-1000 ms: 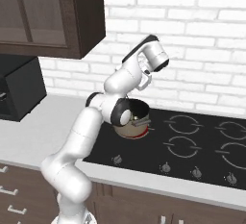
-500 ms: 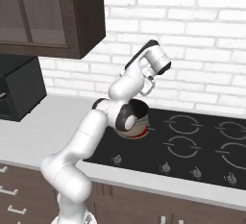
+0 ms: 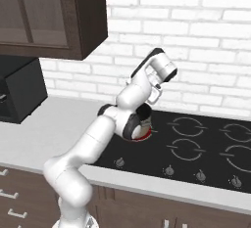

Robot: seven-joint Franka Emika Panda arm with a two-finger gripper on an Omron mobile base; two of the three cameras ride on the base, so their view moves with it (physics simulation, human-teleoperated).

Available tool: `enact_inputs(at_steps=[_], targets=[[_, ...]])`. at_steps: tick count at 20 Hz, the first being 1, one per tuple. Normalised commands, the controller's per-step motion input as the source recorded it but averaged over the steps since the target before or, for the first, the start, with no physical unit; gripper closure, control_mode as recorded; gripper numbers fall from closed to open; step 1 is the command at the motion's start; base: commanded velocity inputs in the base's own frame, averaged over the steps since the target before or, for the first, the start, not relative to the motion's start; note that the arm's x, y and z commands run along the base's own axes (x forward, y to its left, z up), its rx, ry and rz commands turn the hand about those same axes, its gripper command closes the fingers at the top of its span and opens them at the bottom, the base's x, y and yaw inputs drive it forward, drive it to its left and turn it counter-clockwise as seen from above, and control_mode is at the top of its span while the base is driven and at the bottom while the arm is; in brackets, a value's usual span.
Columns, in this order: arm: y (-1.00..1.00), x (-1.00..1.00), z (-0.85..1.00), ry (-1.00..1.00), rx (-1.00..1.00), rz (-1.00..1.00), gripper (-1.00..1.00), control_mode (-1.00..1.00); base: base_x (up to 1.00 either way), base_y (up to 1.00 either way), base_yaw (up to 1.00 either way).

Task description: Put the corn and mushroom in the pot. Retrieve the spatula and lightly stir the vegetables in the pot.

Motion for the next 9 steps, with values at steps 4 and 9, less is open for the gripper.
enact_inputs(at_steps=[4,9], targets=[[-0.31,-0.82,0.49,-0.21,0.00,-0.10,1.00,-1.00,0.00,0.00,0.00],[-0.20,-0.78,0.64,-0.28,0.00,-0.13,1.00,-1.00,0.00,0.00,0.00]])
